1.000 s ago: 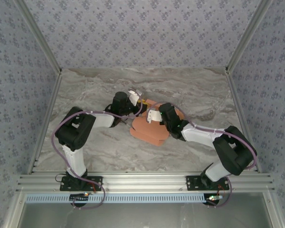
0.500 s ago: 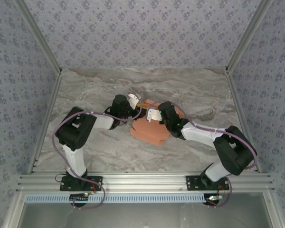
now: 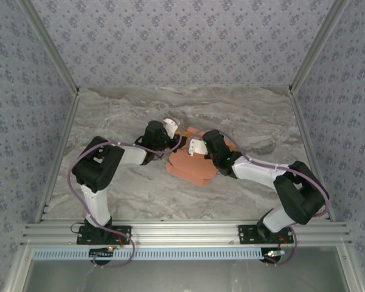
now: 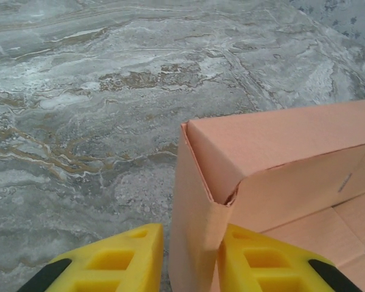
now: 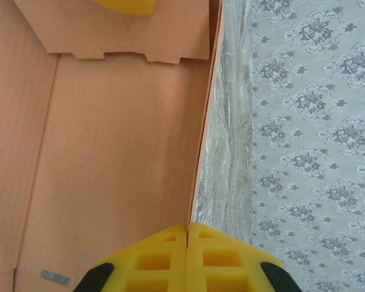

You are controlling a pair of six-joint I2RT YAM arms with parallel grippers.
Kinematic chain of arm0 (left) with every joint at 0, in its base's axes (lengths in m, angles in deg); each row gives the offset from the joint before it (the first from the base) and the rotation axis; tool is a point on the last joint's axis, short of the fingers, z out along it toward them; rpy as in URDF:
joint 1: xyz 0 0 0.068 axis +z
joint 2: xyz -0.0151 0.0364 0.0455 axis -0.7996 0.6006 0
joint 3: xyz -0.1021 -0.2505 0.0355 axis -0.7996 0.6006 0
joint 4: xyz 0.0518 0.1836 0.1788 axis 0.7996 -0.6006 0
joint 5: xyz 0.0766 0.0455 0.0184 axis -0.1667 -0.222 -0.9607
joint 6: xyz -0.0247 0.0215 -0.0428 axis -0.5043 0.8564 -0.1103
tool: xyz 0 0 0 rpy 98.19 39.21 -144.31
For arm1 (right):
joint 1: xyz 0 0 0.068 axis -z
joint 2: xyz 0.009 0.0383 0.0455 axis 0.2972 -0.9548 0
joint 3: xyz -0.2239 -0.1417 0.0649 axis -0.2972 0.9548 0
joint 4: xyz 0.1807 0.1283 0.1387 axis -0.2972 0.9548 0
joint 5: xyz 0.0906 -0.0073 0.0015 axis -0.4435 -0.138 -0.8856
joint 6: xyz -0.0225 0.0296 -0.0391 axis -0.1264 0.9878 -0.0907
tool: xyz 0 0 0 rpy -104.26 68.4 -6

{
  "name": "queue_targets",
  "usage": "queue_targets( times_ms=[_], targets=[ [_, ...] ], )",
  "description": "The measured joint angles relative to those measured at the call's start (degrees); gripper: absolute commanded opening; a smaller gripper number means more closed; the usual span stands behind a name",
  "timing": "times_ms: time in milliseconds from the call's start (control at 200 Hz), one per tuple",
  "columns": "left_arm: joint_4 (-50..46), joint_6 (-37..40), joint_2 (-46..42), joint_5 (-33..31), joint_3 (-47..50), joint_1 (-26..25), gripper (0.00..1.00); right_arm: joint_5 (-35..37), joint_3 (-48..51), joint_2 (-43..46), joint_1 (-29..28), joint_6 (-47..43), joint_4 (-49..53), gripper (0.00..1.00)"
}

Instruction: Fold the paper box

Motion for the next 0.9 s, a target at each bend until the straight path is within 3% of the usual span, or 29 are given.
queue_targets(
  times_ms=[380,904],
  targets=[
    [-0.35,-2.12,1.55,-10.14,-2.71,-3.8,0.25,-0.2,-0.72,-0.31,-0.35,0.24,0.79,0.0],
    [-1.49,-5.33,2.38,-25.97,-3.56,-7.72,0.08,-1.22,-1.49,-0.42,-0.44,1.14,0.48,0.0]
  ],
)
